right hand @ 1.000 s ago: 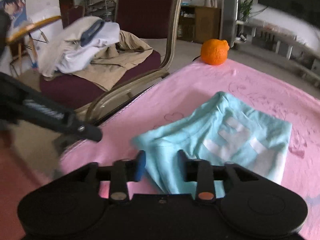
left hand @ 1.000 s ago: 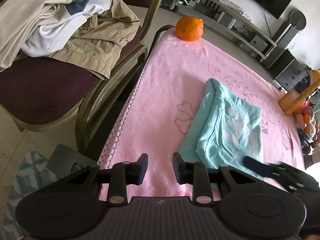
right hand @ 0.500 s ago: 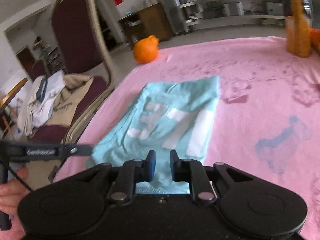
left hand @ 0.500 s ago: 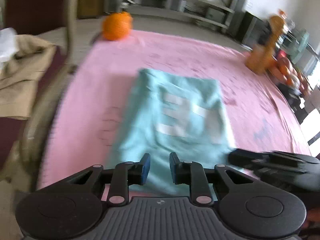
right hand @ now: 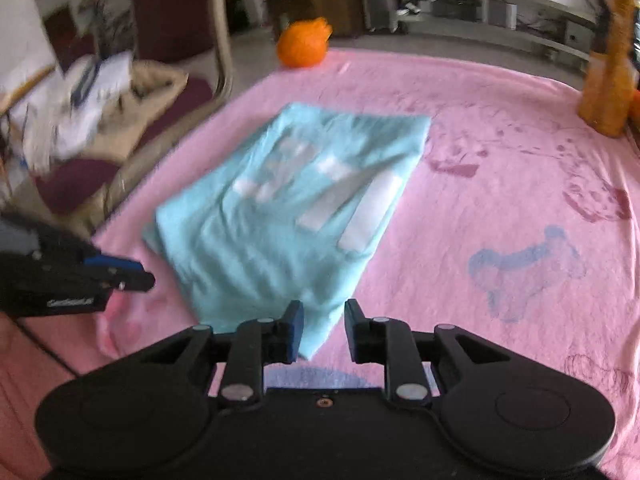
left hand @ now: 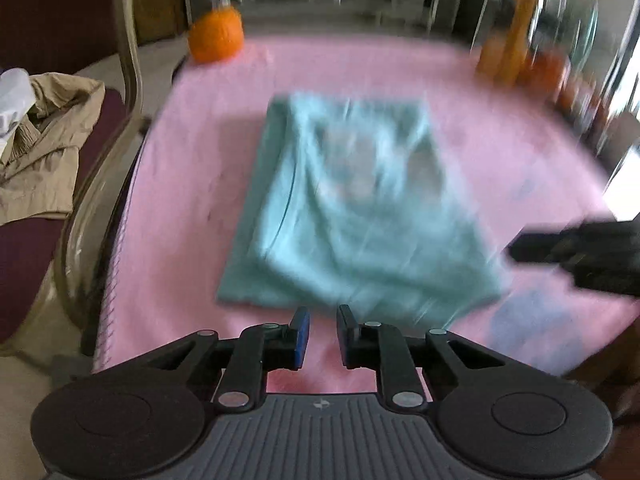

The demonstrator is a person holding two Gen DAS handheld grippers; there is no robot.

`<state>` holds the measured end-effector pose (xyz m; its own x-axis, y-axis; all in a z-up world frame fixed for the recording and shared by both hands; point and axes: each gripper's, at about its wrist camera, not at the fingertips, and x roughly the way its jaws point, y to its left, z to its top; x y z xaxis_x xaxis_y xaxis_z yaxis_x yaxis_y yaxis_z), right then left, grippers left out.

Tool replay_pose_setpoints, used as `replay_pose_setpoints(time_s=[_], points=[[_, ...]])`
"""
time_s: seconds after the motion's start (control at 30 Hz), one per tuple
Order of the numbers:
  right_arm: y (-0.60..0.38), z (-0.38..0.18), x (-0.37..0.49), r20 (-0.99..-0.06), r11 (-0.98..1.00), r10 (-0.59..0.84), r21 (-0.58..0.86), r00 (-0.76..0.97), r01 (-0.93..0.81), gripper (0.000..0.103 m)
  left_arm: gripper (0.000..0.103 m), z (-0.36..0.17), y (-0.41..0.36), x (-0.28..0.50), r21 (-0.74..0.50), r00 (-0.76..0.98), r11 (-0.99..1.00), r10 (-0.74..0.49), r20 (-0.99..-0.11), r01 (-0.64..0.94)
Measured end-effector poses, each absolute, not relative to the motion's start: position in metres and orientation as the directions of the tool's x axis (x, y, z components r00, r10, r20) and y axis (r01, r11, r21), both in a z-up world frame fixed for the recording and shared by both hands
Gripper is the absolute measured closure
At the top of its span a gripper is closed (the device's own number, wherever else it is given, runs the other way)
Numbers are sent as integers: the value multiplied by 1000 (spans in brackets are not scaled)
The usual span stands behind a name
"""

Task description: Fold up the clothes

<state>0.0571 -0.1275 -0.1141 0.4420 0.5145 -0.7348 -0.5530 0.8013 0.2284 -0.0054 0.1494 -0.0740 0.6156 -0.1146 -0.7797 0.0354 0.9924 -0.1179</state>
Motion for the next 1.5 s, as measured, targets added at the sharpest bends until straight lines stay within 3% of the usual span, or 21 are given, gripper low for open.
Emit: replay_pose_setpoints(time_s=[0.13,0.33,0.5,0.7,0.8,0.93,1.0,1.07,1.17,1.2,1.27,1.3,1.33,1.4,1.43,1.5], points=[[-127,-120,62,-723,799,539,277,432,-533,83,86,-76,136,19,-134,624,991,-114,-773,15],[-114,-144,69,-739,787,557,326,378,-523,85,80,-99,116,39,51,497,999,40,-867,8],[-121,-117,66,-778,815,510,299,367,-496,85,86,-69,133,21,-16,579,1000,-11,-815,-3],[-156,-34,81,-670,806,569,340,477,-484,84,86,0,142,22,-170,751,983,-160,-641,65],[-161,-3,95,-630,812,551,256,547,-524,77,85,2,128,49,-133,753,988,-150,-640,83],[-151,-14,125,-634,821,524,198,569,-535,76,86,-42,108,95,-82,673,993,-121,-730,89],[-144,-39,144,-659,808,557,288,505,-515,76,88,-62,105,109,-107,644,989,-147,-751,102],[-141,-74,169,-657,742,661,500,363,-445,81,88,-80,101,122,-131,621,984,-176,-763,117],[-139,-133,204,-546,567,824,788,151,-240,82,87,-103,103,139,-149,588,984,-177,-790,95],[-138,-149,211,-530,547,837,815,132,-191,82,84,-108,110,142,-163,581,985,-170,-796,64],[-138,-176,221,-541,556,830,822,140,-124,84,88,-105,126,142,-211,600,977,-146,-786,-40],[-144,-186,226,-533,553,829,828,170,-95,99,91,-102,135,141,-236,611,967,-131,-781,-95],[-153,-190,227,-524,551,821,832,227,-71,102,92,-98,140,139,-228,633,964,-94,-769,-135],[-169,-188,230,-514,559,789,828,337,-43,101,95,-87,146,137,-196,678,968,-37,-734,-160],[-174,-182,232,-514,570,771,820,377,-47,95,95,-83,147,137,-196,690,969,-40,-723,-148],[-184,-172,236,-509,592,731,804,454,-52,95,95,-79,141,139,-205,697,974,-84,-712,-93]])
